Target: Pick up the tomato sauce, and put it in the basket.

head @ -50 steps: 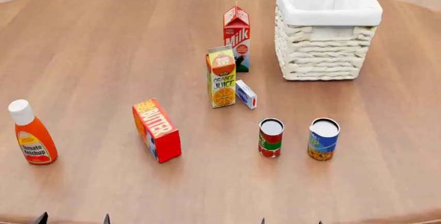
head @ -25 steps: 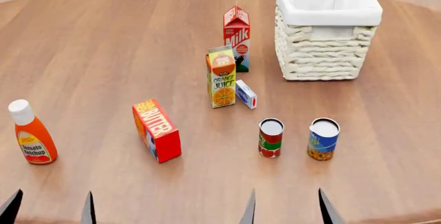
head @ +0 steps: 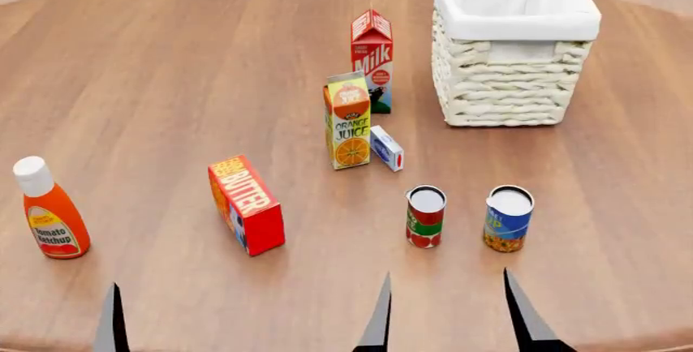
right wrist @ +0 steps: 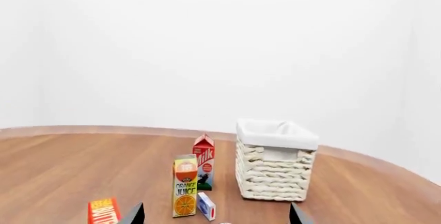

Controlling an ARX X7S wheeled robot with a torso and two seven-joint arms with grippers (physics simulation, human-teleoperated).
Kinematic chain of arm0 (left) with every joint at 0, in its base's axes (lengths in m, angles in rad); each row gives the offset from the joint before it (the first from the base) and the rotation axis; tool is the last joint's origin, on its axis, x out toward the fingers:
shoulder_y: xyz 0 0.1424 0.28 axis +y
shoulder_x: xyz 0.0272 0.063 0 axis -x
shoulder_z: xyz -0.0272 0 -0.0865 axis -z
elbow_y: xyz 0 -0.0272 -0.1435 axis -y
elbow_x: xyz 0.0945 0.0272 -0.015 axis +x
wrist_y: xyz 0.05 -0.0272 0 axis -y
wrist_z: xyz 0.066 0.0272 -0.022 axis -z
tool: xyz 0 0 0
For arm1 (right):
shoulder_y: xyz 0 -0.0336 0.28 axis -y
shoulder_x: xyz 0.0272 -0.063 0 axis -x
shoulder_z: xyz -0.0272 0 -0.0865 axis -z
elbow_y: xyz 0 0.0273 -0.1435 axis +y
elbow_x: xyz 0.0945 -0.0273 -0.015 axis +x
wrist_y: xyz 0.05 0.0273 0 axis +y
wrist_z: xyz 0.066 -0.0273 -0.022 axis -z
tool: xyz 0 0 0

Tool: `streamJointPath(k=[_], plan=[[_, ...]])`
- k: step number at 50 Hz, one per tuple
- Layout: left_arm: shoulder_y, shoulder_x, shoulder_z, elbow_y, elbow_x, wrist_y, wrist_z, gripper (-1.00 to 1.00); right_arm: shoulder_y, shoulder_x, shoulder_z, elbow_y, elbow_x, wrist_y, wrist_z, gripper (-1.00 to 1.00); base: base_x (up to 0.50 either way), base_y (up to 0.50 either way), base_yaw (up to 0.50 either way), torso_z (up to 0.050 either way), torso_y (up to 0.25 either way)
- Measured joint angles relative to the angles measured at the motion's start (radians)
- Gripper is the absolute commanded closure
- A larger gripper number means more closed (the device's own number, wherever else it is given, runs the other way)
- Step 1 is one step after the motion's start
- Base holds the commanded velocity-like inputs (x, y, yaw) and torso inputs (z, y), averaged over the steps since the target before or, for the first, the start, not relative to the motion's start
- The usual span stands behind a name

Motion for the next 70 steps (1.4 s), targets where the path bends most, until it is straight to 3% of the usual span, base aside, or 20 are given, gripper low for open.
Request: streamJointPath(k=[9,61,70], plan=[[0.009,-0.011,0.005,0.027,-0.011,-0.006,-0.010,-1.00,0.001,0.007,-0.006,-0.013,0.012,0.016,0.009,-1.00,0.14,0.00,0.00,0.000,0.000],[0.020,-0.060,0.040,0.062,-0.042,-0.003,-0.053,-1.00,0.008,0.044,-0.031,-0.007,0.061,0.010,0.054,-1.00,0.50,0.00,0.00,0.000,0.000],[0.021,-0.067,0.046,0.066,-0.047,-0.002,-0.060,-1.00,0.009,0.051,-0.040,-0.007,0.062,0.003,0.060,-1.00,0.05,0.00,0.00,0.000,0.000]])
